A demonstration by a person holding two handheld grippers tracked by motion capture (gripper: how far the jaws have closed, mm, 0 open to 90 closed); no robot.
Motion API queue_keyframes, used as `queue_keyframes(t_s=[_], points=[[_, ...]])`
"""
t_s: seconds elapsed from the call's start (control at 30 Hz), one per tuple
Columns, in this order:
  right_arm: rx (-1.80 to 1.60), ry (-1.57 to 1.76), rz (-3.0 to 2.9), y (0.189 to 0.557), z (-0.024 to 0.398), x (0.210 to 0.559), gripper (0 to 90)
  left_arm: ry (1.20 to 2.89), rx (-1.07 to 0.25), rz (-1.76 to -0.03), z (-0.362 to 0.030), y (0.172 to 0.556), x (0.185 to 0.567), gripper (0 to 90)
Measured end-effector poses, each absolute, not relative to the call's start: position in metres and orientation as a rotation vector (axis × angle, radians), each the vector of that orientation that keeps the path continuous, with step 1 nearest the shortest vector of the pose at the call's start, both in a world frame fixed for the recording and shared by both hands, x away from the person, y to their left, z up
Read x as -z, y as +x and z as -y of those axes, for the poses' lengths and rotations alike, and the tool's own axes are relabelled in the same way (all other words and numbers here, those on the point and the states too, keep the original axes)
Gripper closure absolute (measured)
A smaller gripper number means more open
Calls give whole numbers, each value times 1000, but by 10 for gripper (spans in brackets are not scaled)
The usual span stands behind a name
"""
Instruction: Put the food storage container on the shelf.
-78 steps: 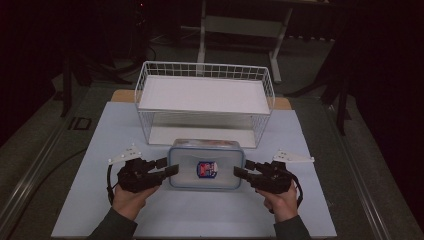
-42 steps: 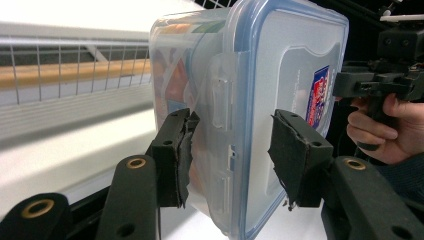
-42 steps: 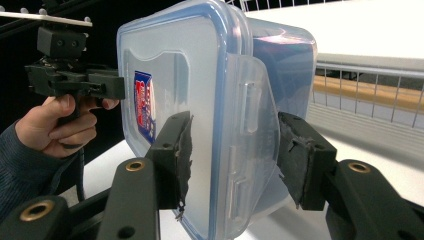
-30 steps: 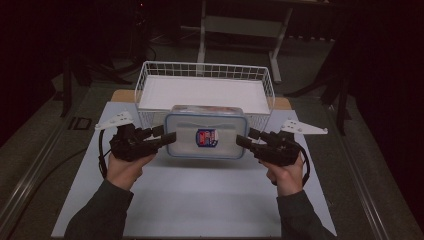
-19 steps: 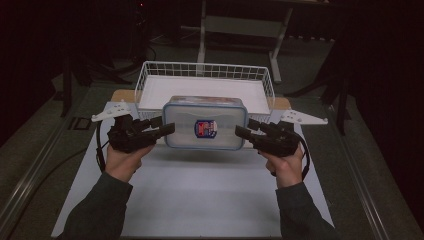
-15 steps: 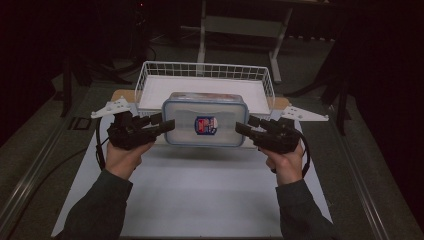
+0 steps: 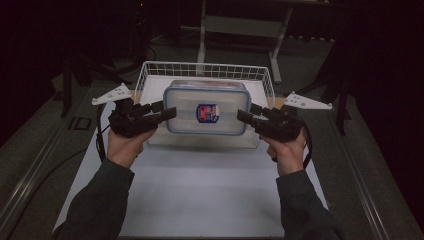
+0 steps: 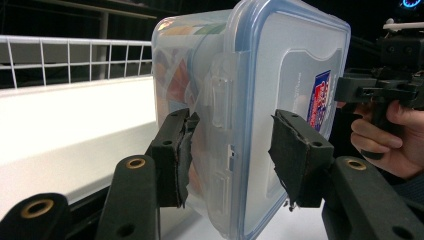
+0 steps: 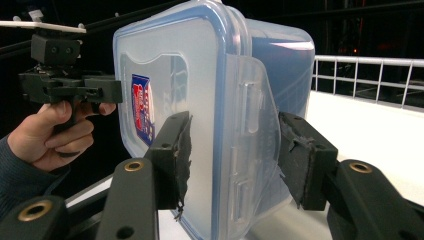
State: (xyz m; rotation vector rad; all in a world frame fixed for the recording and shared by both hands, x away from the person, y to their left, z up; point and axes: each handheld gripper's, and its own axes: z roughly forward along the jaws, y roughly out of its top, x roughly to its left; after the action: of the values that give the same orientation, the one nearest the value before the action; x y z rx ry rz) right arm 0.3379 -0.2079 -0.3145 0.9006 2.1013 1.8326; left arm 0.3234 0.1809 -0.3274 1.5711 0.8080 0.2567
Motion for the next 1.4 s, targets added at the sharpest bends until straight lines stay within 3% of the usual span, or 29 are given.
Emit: queue_keyframes(t_s=[0.93,1.4], points=[[-1840,950,-2077,382,199,304,487,1545,-242,-842,-188,368,323,511],[-1839,1123,-2090,416,197,324,482,1516,-182,-936,-188,399,340,509]])
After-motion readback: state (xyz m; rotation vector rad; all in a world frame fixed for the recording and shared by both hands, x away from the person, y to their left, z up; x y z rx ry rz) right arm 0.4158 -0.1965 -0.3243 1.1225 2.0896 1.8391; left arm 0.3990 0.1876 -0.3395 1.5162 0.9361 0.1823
